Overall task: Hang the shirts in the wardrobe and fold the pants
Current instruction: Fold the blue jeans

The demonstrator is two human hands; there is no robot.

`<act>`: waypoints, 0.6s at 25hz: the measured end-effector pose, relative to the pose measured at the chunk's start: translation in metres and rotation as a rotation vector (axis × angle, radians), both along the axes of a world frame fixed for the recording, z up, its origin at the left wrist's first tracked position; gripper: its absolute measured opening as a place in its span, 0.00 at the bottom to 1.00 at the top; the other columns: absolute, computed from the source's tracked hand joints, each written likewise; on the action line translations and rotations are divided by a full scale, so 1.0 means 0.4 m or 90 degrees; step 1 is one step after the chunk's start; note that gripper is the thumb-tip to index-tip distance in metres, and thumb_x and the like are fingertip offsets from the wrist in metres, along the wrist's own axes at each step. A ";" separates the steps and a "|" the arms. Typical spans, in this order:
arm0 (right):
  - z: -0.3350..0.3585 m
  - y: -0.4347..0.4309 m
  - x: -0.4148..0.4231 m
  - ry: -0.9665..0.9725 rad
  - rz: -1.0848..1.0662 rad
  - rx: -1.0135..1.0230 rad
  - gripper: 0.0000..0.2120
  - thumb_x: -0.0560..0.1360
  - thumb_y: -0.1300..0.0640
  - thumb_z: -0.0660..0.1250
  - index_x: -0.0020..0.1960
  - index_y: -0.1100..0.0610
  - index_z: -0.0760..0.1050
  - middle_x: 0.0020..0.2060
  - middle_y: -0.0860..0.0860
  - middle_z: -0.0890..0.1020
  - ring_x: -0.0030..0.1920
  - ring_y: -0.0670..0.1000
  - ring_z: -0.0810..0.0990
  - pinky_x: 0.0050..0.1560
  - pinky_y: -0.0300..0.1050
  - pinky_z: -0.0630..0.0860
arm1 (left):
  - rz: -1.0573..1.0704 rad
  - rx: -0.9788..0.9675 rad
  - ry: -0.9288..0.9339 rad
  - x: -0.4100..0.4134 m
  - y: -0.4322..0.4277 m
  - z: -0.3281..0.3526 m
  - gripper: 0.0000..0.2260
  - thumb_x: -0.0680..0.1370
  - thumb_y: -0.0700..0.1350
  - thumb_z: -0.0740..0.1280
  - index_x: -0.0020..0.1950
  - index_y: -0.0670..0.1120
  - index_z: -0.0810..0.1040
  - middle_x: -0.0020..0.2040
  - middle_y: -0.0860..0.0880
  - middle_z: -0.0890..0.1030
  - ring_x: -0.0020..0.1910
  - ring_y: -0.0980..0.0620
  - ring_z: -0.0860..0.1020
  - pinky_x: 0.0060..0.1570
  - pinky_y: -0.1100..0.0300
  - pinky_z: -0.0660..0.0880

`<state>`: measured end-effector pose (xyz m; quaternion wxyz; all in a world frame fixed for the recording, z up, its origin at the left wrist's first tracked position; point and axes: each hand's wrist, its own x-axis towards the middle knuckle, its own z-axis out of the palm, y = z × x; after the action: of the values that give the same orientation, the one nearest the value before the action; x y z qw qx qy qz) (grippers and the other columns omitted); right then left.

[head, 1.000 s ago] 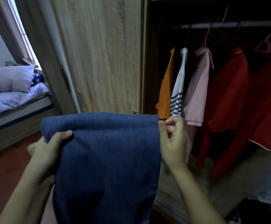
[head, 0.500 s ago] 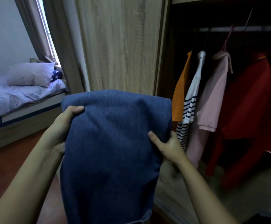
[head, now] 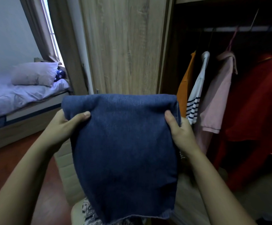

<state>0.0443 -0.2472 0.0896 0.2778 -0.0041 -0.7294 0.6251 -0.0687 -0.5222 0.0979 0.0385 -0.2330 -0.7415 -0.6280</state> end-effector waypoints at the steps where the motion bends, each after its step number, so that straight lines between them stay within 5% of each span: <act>1: 0.008 -0.003 -0.007 -0.007 -0.022 -0.014 0.15 0.77 0.51 0.60 0.34 0.54 0.74 0.26 0.44 0.78 0.31 0.39 0.77 0.33 0.31 0.72 | 0.023 0.026 0.007 0.001 0.012 0.000 0.22 0.67 0.55 0.71 0.57 0.47 0.78 0.51 0.48 0.84 0.50 0.55 0.82 0.46 0.61 0.77; 5: 0.025 -0.011 -0.022 -0.031 -0.071 -0.052 0.15 0.77 0.46 0.61 0.37 0.54 0.77 0.36 0.52 0.81 0.40 0.49 0.81 0.43 0.44 0.76 | 0.121 0.124 -0.095 -0.005 0.049 0.012 0.14 0.70 0.53 0.73 0.48 0.46 0.80 0.43 0.48 0.85 0.41 0.55 0.83 0.40 0.60 0.75; 8: 0.039 0.000 -0.021 -0.025 -0.117 -0.085 0.16 0.77 0.46 0.62 0.38 0.55 0.77 0.36 0.51 0.81 0.39 0.48 0.80 0.43 0.44 0.75 | -0.001 0.150 -0.154 0.013 0.041 0.012 0.27 0.60 0.61 0.76 0.51 0.46 0.79 0.44 0.49 0.85 0.42 0.55 0.83 0.39 0.61 0.78; 11: 0.065 0.010 -0.011 0.010 -0.124 -0.068 0.13 0.77 0.48 0.61 0.39 0.53 0.77 0.35 0.47 0.81 0.36 0.41 0.80 0.39 0.35 0.76 | -0.027 0.140 -0.097 0.053 0.083 -0.049 0.27 0.64 0.52 0.78 0.60 0.50 0.75 0.53 0.51 0.83 0.51 0.54 0.82 0.46 0.61 0.78; 15: 0.093 0.070 0.017 0.049 -0.022 -0.027 0.11 0.72 0.43 0.67 0.43 0.51 0.77 0.35 0.42 0.83 0.40 0.39 0.81 0.41 0.36 0.76 | 0.045 0.316 -0.090 0.096 0.162 -0.034 0.13 0.73 0.40 0.69 0.56 0.46 0.76 0.48 0.51 0.84 0.48 0.53 0.83 0.42 0.63 0.78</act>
<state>0.0513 -0.2191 0.1268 0.3161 0.0016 -0.7045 0.6354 -0.0305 -0.4575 0.0845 0.0648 -0.1458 -0.5732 -0.8037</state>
